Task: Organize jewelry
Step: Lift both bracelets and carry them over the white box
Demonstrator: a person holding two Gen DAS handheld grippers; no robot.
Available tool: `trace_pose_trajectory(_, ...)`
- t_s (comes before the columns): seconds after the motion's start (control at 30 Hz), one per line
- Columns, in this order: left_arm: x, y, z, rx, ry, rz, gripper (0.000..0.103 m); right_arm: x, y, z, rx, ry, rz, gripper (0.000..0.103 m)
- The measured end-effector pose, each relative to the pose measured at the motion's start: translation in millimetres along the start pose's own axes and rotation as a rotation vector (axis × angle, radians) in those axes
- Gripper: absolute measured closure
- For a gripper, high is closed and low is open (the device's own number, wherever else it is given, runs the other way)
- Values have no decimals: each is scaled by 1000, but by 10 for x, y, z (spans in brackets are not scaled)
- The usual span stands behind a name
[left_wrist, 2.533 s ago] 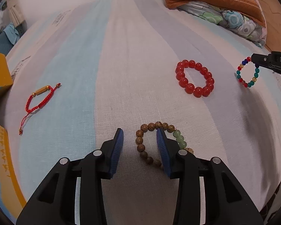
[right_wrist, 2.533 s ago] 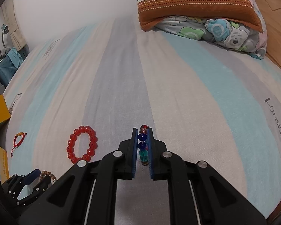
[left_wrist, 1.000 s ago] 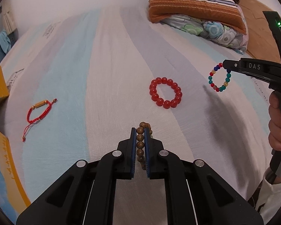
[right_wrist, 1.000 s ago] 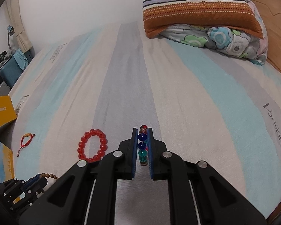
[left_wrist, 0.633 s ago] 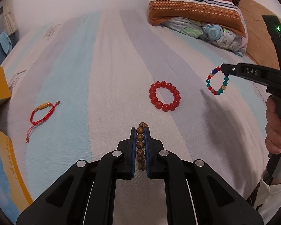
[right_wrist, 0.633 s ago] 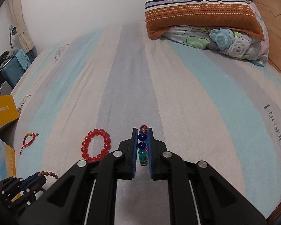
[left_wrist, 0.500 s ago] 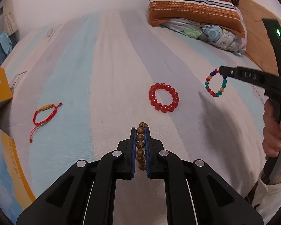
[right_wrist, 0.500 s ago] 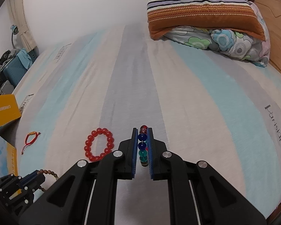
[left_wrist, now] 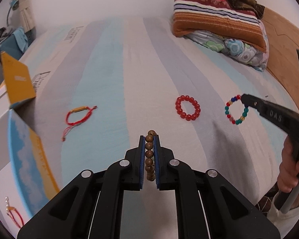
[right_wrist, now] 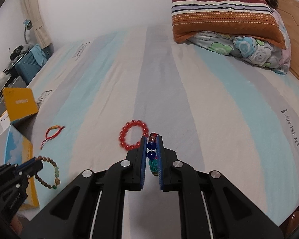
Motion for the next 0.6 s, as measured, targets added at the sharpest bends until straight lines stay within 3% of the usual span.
trace_pose_trajectory(0.6,335,211,723,-55,-16,43,96,655,168,586,-30,-41,72,94)
Point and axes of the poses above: each gripper's, at about its wrist camera, not at the fingertips, and z roughly against the way its jaws point, x to its left, y to its underside, the point moved 3 cm from there along -z, roughly the way its jaws point, and after that the axes turned 6 degrees about -z, right-handed, at the moved point
